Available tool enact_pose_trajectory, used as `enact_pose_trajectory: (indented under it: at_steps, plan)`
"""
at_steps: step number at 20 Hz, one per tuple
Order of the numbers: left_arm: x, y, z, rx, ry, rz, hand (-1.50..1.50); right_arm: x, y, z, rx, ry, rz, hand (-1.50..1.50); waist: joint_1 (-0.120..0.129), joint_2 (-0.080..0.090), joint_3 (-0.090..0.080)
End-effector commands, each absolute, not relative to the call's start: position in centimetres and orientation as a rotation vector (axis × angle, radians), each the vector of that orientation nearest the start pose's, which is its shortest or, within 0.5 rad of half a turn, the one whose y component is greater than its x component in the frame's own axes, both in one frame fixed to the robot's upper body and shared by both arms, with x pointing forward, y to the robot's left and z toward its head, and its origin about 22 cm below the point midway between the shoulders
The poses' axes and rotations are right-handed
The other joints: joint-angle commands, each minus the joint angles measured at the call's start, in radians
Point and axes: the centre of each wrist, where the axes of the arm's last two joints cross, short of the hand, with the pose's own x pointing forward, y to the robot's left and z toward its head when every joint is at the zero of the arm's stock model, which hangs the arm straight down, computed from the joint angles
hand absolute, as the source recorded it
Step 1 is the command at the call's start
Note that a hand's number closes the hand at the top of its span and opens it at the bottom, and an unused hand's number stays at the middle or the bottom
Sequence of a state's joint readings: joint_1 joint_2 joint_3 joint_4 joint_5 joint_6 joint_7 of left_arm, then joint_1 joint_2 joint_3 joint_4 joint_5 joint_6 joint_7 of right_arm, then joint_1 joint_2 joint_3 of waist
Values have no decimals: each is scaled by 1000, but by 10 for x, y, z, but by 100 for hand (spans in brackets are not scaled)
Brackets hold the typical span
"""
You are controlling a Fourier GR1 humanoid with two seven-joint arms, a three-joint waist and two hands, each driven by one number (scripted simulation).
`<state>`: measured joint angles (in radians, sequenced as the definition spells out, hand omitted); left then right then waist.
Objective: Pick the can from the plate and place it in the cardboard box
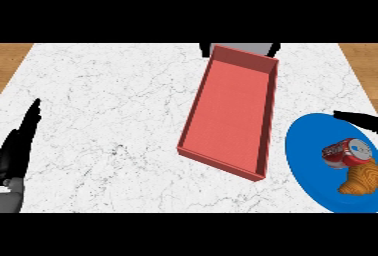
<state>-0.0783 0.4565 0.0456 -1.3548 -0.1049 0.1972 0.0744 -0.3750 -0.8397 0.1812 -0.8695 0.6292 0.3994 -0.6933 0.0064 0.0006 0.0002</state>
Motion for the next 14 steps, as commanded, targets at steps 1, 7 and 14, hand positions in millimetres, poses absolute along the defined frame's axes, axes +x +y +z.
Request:
enact_pose_trajectory:
  at_steps: [1, 7, 14]
  plan:
    - [255, 362, 15, 655, -1369, -207, 0, 307, -440, 65, -317, -1191, 1450, -150, -4, -1, 0]
    - [270, 353, 9, 626, -1358, -211, 0, 294, -450, 61, -240, -1221, 1460, -150, -11, -1, -1]
    - [259, 361, 17, 643, -1365, -204, 0, 306, -426, 80, -178, -1290, 1496, -150, -7, -2, -1]
